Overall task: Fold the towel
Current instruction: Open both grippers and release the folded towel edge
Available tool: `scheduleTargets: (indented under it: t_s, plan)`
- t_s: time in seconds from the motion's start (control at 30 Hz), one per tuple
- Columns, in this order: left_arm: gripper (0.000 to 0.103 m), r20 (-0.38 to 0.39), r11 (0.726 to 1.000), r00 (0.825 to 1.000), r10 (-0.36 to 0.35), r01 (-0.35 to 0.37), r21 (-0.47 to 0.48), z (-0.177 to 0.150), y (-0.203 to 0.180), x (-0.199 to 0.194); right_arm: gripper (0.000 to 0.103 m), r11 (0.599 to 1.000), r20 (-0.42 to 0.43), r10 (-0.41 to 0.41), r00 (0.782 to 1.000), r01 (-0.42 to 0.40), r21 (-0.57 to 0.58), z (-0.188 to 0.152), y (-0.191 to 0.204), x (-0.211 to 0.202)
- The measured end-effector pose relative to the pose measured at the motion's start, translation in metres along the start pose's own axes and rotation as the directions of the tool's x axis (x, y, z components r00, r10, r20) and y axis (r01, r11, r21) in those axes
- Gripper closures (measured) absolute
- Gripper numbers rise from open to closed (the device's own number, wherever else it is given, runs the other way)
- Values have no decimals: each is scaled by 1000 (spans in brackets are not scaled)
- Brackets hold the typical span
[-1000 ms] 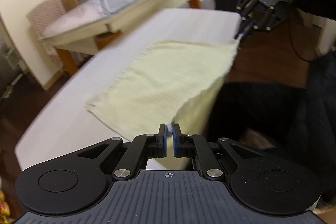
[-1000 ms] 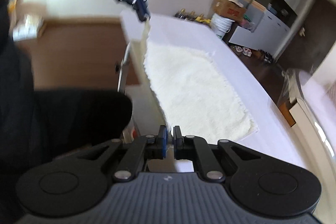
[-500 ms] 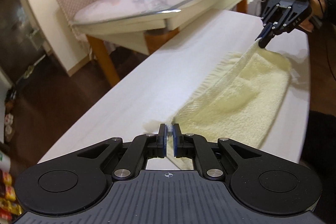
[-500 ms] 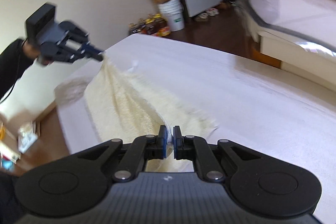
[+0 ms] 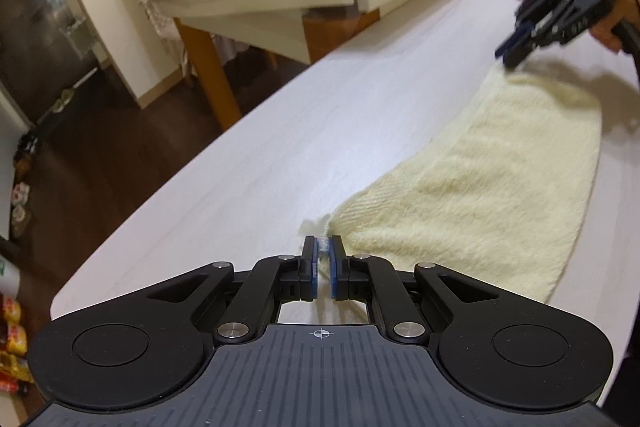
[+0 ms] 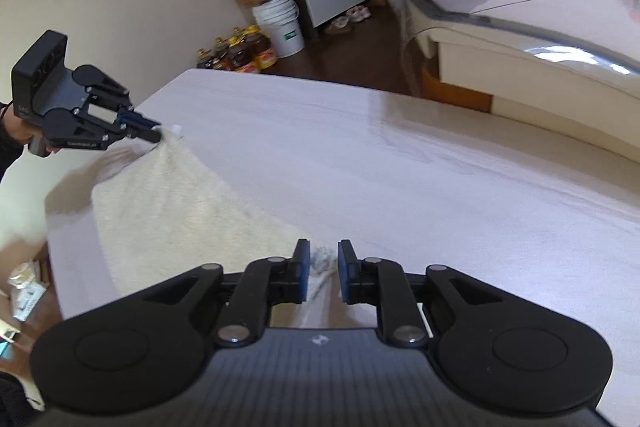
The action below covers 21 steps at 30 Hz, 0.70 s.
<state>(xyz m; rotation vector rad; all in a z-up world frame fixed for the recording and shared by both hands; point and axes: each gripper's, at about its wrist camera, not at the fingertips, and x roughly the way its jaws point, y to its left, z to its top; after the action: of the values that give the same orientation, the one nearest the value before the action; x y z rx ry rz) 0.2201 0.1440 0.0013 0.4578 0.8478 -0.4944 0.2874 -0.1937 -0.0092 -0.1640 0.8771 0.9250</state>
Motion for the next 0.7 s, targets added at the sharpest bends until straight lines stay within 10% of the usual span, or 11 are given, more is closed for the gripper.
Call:
scheduleTargets:
  t_s: [0.3, 0.53, 0.7]
  plan:
    - [53, 36, 989, 999, 31, -25, -144, -15, 26, -2, 75, 1000, 121, -12, 993, 12, -6, -13, 18, -32]
    - [30, 35, 969, 993, 110, -100, -225, -37, 43, -26, 71, 978, 153, 64, 986, -32, -205, -20, 125, -42]
    - [22, 43, 960, 988, 151, -136, -246, -53, 42, -48, 71, 892, 104, 42, 994, 9, -453, -26, 219, -4]
